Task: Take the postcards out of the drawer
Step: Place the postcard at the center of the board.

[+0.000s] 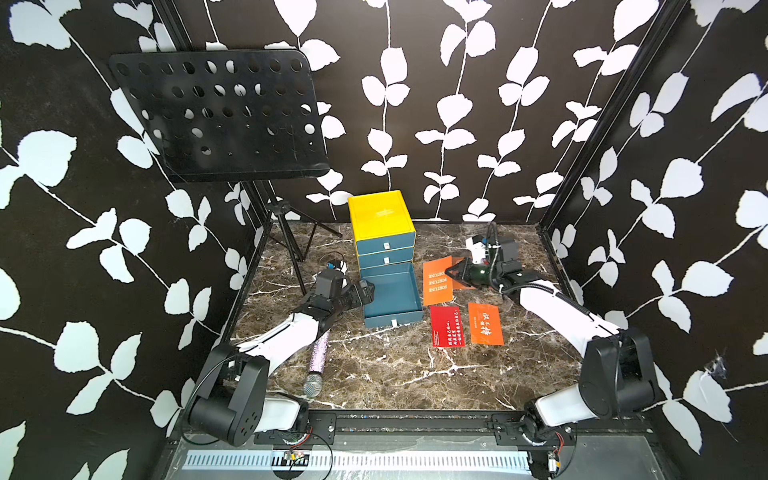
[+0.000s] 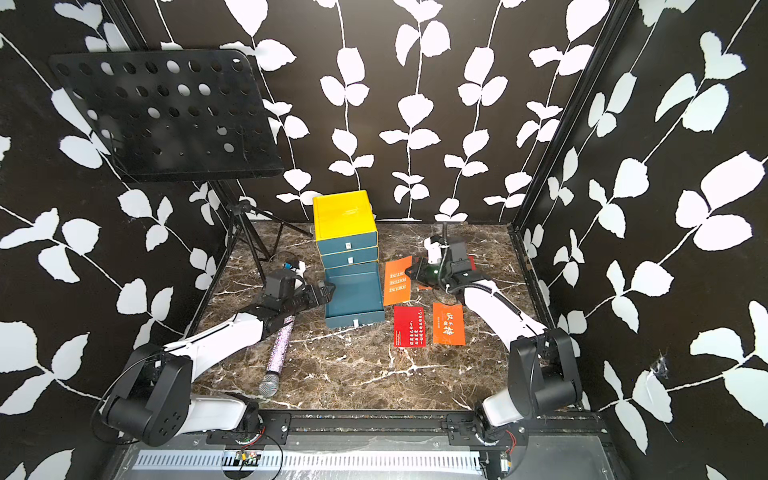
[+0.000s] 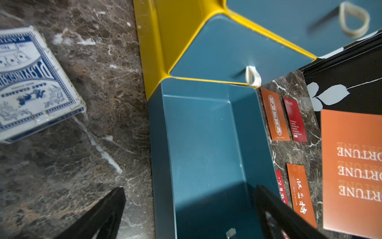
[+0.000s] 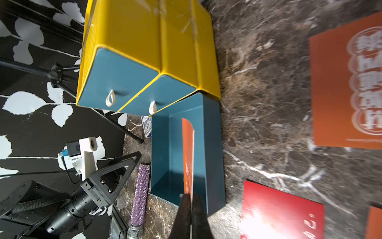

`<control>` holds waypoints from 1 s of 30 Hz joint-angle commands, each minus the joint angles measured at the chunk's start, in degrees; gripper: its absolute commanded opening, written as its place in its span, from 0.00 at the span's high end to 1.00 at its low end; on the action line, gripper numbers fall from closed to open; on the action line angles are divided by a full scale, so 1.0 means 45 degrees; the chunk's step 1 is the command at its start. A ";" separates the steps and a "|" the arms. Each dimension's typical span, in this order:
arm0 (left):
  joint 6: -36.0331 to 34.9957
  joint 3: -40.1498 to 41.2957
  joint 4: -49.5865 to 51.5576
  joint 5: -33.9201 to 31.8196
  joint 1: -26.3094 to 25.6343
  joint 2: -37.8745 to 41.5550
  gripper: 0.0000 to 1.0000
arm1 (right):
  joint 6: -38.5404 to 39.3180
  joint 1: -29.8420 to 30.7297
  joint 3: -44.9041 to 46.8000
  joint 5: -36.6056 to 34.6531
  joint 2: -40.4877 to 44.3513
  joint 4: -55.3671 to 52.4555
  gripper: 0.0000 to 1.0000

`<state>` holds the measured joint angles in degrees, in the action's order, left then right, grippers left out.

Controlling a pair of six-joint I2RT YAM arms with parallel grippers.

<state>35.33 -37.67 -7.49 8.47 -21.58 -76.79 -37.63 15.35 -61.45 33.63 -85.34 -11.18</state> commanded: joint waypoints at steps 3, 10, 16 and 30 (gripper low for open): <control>-0.0303 -0.0359 0.0392 -0.0254 0.0159 0.0172 0.01 | 0.2467 -0.1333 -0.1372 0.0815 -0.0944 -0.1665 1.00; -0.0366 -0.0301 0.0656 -0.0554 0.0204 0.0344 0.01 | 0.4005 -0.1669 -0.4068 0.0872 -0.3697 -0.2515 1.00; -0.0439 -0.0224 0.0823 -0.0758 0.0269 0.0531 0.01 | 0.4271 -0.1664 -0.6052 0.1463 -0.6185 -0.2388 1.00; -0.0488 -0.0223 0.0751 -0.0752 0.0372 0.0231 0.01 | 0.2885 -0.0831 -0.7390 0.2019 -0.9091 -0.0510 1.00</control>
<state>33.85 -37.71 -4.27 5.21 -20.40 -75.94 -22.70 10.44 -92.86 41.23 -124.77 -17.52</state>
